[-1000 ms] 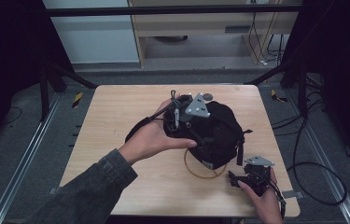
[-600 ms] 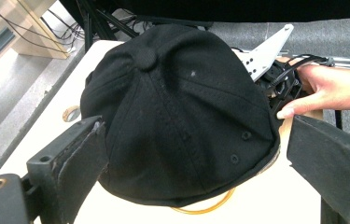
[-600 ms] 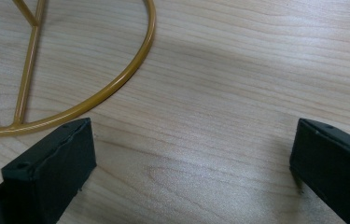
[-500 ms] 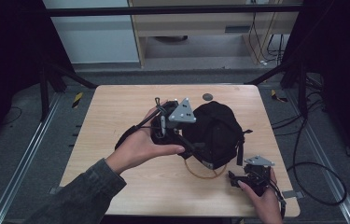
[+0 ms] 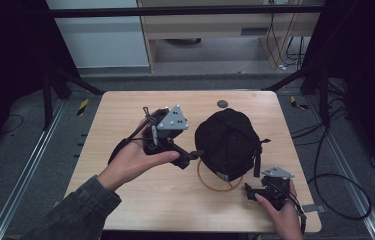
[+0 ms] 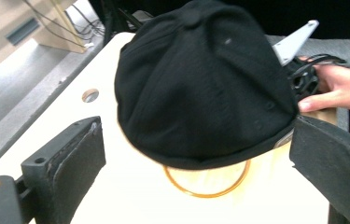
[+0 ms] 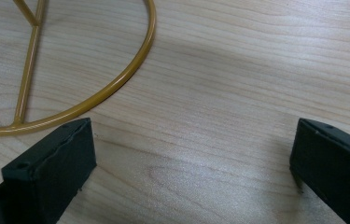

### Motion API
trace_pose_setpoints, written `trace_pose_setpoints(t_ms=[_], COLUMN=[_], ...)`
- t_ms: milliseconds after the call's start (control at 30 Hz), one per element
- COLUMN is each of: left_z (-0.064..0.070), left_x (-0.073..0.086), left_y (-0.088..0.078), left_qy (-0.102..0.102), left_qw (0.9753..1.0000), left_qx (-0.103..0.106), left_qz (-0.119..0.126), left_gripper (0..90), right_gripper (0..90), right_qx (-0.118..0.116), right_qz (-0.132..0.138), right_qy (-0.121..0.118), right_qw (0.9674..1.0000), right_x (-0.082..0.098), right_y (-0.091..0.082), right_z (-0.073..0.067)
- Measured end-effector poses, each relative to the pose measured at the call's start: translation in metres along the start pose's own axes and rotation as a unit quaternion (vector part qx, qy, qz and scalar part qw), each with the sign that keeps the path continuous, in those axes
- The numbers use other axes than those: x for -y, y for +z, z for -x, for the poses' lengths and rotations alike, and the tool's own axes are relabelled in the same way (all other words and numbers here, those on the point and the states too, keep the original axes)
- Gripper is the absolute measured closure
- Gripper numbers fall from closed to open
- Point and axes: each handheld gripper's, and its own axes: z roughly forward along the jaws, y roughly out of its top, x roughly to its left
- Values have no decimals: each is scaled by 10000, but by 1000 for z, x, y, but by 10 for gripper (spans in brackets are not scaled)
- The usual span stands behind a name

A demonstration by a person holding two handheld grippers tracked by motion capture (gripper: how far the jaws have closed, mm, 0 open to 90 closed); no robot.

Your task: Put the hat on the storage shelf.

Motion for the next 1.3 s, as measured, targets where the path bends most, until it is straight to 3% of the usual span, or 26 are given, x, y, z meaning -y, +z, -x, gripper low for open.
trace_pose_setpoints(t_ms=[67,200,600,867,1000,1300], left_z=[-4,-9,-18,-15,-10,-7], left_x=[8,23,59,78,100,152], left_y=[-4,-9,-17,-19,-16,-5], left_qy=[-176,-309,-531,-659,-776,-1018], left_qw=[9998,9995,9986,9976,9965,9936], left_qx=[28,14,-71,-207,-307,-476], left_qz=[77,72,-21,5,50,-121], left_gripper=[32,32,32,33,37,42], right_gripper=[4,4,4,4,4,4], right_qx=[1,-2,-1,-1,-1,2], right_qz=[-2,-10,-10,-10,-10,-3], right_qy=[-3,-7,-5,-10,-8,-26], right_qw=[10000,10000,10000,10000,10000,10000], right_x=[0,0,0,0,0,1], right_y=[0,0,0,0,0,-1], right_z=[0,0,0,0,0,0])
